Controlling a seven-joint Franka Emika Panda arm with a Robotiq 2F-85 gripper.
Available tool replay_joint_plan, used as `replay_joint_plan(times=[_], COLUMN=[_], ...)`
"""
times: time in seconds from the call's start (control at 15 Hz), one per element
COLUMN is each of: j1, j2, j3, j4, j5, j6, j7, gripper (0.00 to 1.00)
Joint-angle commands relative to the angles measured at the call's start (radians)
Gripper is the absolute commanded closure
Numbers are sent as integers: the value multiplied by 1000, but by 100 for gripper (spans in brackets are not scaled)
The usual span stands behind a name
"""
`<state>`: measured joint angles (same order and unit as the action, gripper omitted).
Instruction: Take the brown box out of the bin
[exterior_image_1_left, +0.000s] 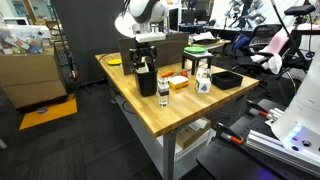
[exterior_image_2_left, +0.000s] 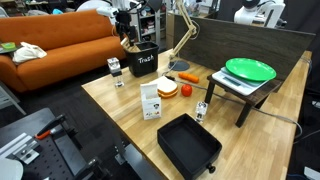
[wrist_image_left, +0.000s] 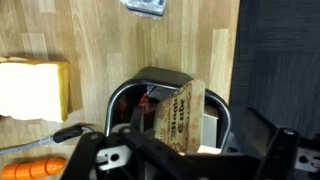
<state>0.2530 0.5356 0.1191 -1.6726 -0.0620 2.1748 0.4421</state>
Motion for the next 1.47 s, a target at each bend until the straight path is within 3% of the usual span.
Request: replay_joint_plan(times=[0.0, 0.33, 0.4, 0.47, 1.2, 1.4], j1=[20, 14, 14, 15, 20, 23], j2=[17, 18, 19, 21, 37, 27], j3=[-29, -52, -56, -58, -60, -59], j4=[38, 48, 51, 54, 72, 67], j5=[8, 2, 1, 0, 1, 3], j6=[-49, -60, -57, -54, -45, -35], j7=[5, 1, 1, 0, 5, 8], gripper=[0, 1, 8, 23, 99, 100])
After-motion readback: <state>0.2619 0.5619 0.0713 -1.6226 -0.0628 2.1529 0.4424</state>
